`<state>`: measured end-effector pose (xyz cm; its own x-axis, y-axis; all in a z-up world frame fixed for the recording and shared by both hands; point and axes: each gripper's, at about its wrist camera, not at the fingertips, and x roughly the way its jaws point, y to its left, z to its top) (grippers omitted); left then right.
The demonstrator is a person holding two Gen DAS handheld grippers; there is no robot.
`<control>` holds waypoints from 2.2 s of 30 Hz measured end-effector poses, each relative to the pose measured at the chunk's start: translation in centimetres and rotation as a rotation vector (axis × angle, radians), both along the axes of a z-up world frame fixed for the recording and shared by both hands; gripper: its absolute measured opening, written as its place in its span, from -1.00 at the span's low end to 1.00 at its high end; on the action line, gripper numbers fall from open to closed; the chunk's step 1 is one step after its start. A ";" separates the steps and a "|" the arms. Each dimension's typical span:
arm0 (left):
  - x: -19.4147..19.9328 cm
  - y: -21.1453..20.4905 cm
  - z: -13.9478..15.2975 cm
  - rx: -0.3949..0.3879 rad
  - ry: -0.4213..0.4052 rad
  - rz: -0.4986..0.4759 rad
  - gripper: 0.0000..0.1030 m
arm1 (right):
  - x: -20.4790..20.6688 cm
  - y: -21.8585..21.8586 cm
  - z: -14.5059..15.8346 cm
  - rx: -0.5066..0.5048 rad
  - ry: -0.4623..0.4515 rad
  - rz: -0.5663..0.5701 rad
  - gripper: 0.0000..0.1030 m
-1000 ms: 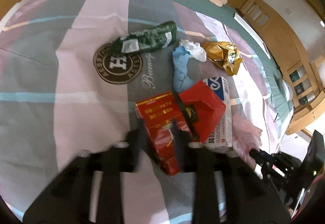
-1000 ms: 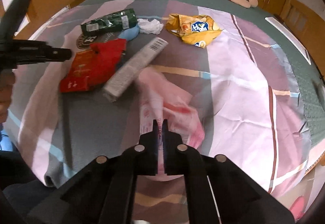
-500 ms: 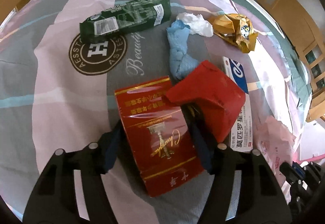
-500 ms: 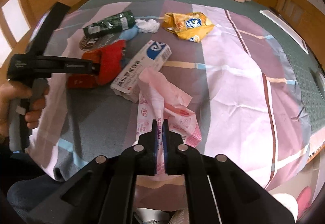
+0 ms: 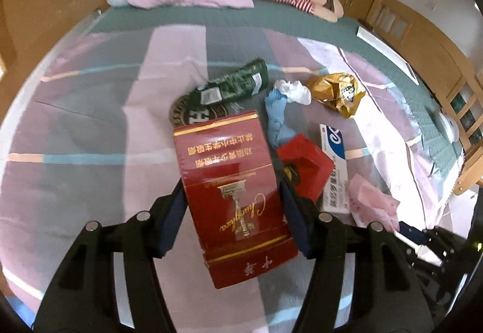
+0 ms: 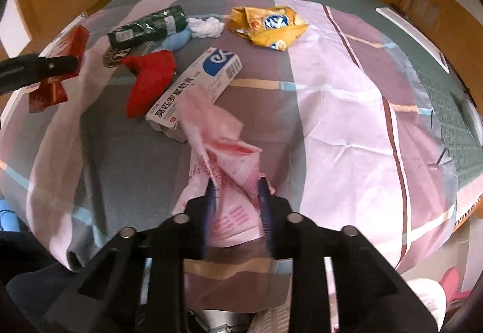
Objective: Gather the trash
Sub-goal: 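Grasp the red cigarette box with the left tool while the right tool grasps pink paper, then carry the box and pink paper to the wastebasket and release them inside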
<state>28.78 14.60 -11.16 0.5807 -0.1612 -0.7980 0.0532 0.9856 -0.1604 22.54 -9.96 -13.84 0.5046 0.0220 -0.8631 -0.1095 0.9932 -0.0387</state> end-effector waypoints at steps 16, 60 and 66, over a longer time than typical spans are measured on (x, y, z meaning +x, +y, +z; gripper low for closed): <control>-5.3 1.4 1.5 0.141 -0.077 0.037 0.17 | -3.4 3.6 6.2 0.037 -0.162 0.064 -0.61; -23.4 -18.2 11.2 -0.006 -0.151 -0.435 0.17 | -26.1 -15.2 8.0 0.135 -0.200 -0.201 -0.51; -23.8 -19.7 11.1 0.014 -0.144 -0.472 0.17 | -26.6 -15.5 8.3 0.151 -0.237 -0.209 -0.12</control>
